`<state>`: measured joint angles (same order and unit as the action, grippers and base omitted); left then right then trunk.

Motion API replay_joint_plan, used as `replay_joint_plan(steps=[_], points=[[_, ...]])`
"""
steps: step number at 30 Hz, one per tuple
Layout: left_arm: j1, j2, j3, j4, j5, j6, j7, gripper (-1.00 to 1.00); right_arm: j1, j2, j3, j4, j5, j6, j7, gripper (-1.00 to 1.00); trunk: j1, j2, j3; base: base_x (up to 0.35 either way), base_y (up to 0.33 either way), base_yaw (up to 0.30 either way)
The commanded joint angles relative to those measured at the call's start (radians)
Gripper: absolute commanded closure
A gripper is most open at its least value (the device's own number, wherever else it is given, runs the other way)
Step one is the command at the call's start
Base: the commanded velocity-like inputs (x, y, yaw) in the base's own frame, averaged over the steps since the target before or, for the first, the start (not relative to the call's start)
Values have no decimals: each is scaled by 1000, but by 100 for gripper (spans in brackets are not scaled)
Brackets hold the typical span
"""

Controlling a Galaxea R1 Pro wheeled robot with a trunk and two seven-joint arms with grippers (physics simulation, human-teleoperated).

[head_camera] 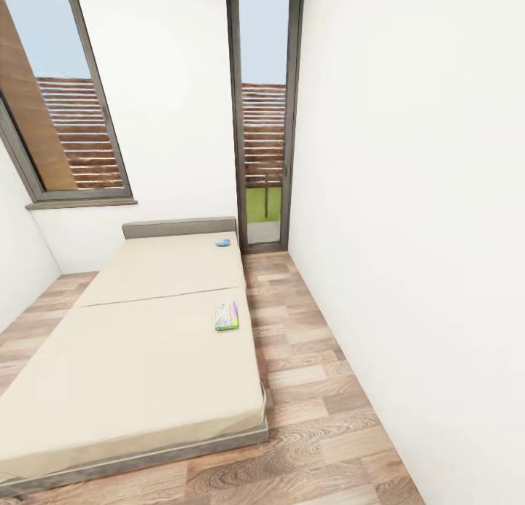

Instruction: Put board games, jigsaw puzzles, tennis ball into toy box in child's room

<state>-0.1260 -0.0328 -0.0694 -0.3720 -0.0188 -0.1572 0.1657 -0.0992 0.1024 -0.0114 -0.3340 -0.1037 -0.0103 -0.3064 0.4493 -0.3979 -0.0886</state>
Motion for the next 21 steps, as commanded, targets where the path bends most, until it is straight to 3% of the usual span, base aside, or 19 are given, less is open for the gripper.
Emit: replay_joint_plan(steps=[1,21], points=[[-1,1,-7,1,-2,-2,9,-100,0,0,-1,-1,-9,-1,-2,-100,1,-2,-2,84,73,0],[-1,-1,-7,1,-3,-2,9,-100,0,2,-1,-1,-7,0,-2,-100,1,-2,-2,21,-4,0]])
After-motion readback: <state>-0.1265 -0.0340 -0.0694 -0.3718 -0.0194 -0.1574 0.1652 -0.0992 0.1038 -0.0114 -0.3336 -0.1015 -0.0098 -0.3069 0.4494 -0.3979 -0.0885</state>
